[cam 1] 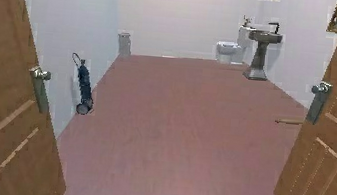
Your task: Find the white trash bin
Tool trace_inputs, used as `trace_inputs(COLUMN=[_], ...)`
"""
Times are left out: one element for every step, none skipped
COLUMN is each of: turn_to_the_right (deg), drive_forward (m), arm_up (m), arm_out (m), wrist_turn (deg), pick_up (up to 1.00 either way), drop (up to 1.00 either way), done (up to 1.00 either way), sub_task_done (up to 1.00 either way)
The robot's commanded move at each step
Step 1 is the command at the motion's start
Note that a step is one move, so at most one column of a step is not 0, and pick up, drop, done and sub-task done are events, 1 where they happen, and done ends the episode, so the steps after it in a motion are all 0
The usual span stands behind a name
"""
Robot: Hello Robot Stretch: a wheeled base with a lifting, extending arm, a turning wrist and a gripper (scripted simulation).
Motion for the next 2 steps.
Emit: trace_inputs(turn_to_the_right=[-3.0, 0.0], drive_forward=[0.0, 1.0], arm_up=[0.0, 0.0], arm_out=[0.0, 0.0], wrist_turn=[0.0, 0.0], pick_up=[0.0, 0.0], drop=[0.0, 0.0], done=[0.0, 0.0], sub_task_done=[0.0, 0.0])
